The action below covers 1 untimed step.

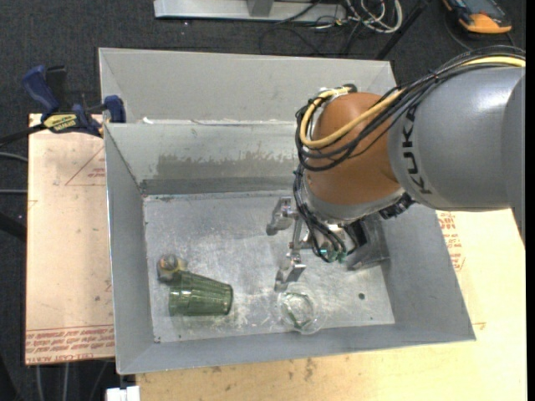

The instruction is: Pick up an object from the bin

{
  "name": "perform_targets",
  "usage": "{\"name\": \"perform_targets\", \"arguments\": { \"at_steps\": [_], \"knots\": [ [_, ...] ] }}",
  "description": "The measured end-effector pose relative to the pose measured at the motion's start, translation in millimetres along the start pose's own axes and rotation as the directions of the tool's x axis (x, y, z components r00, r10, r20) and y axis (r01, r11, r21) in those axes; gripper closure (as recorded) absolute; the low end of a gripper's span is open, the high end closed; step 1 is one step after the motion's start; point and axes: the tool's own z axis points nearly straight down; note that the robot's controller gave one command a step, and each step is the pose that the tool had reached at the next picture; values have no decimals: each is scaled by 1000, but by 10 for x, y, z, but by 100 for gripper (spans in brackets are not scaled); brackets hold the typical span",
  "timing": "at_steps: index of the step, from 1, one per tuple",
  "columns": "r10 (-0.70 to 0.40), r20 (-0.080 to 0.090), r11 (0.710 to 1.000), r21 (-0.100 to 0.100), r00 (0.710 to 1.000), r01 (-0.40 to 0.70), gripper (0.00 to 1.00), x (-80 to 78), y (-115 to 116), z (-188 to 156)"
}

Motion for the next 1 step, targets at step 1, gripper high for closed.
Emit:
{"name": "perform_targets", "arguments": {
  "at_steps": [1],
  "knots": [
    [2, 7, 1000, 0, 1000, -2, 0, -18, -3, -35]
  ]
}}
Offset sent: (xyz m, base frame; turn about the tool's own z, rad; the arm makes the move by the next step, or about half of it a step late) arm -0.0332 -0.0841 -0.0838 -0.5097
